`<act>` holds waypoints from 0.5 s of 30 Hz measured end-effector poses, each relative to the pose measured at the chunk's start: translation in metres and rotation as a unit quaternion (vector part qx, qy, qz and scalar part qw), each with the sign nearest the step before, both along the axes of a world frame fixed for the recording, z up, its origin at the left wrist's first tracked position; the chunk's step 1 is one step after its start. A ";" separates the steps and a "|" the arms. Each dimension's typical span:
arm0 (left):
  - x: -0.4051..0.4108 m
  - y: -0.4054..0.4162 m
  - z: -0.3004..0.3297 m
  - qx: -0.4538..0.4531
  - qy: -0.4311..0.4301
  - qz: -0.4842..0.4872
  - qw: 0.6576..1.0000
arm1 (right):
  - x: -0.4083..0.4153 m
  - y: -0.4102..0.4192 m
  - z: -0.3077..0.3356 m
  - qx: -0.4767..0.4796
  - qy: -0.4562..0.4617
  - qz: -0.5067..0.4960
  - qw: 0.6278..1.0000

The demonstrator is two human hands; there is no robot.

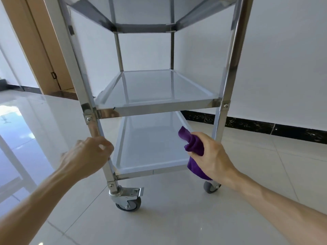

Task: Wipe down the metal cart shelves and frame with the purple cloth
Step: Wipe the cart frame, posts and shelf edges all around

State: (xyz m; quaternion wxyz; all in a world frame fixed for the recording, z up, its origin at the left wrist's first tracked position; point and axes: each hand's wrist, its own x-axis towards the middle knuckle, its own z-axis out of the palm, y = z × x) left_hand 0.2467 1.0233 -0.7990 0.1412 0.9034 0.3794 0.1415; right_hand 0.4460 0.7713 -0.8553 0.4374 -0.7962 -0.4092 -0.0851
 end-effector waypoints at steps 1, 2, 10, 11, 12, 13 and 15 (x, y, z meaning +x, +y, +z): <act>0.005 -0.008 0.008 -0.006 -0.026 -0.031 0.999 | 0.000 -0.008 0.006 0.014 -0.009 -0.005 1.000; 0.012 -0.017 0.017 -0.023 -0.062 -0.068 0.996 | 0.001 -0.016 0.012 0.022 -0.014 -0.010 1.000; 0.110 -0.111 0.099 -0.210 -0.288 -0.254 0.899 | 0.019 -0.077 0.037 0.066 -0.006 -0.072 0.995; 0.124 -0.121 0.107 -0.210 -0.298 -0.263 0.893 | 0.021 -0.084 0.039 0.075 0.001 -0.078 0.994; 0.139 -0.130 0.114 -0.205 -0.303 -0.269 0.891 | 0.022 -0.090 0.039 0.080 0.003 -0.083 0.993; 0.154 -0.139 0.120 -0.195 -0.303 -0.273 0.892 | 0.023 -0.095 0.040 0.081 0.003 -0.089 0.993; 0.182 -0.153 0.130 -0.187 -0.297 -0.278 0.894 | 0.026 -0.104 0.039 0.086 0.003 -0.102 0.991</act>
